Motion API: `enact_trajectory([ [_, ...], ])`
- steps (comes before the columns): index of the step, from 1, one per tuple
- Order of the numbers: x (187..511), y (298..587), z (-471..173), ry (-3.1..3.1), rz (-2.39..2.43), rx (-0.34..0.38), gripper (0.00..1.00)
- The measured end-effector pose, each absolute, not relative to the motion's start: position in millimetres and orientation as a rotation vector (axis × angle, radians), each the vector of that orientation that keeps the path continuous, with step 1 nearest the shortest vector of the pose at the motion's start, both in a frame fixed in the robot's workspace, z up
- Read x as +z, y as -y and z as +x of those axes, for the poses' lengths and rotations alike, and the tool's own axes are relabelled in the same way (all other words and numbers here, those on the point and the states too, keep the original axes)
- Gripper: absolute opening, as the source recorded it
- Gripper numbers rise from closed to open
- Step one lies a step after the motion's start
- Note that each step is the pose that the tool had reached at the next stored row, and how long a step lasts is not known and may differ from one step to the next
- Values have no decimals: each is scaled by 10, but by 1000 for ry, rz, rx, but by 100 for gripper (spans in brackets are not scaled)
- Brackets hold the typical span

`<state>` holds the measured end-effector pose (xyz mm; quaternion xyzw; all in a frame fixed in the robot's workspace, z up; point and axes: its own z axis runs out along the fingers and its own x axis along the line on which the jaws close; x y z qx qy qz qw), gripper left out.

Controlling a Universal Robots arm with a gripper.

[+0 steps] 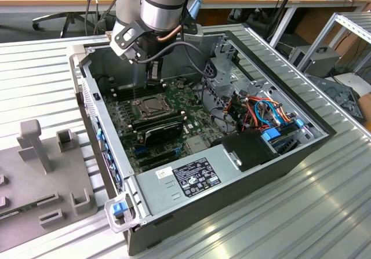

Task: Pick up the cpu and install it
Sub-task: 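Install the first cpu locking lever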

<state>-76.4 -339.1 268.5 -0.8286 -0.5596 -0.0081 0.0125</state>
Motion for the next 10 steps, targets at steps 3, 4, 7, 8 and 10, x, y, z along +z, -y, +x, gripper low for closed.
enact_trajectory([
  [3,2685,3391,-764,1736,-2588,-25,11],
  [4,2685,3391,-764,1733,-2590,-25,11],
  [7,2685,3391,-764,1722,-2598,-25,11],
  [8,2685,3391,-764,1718,-2601,-26,11],
  [10,2684,3391,-764,1712,-2605,-26,11],
])
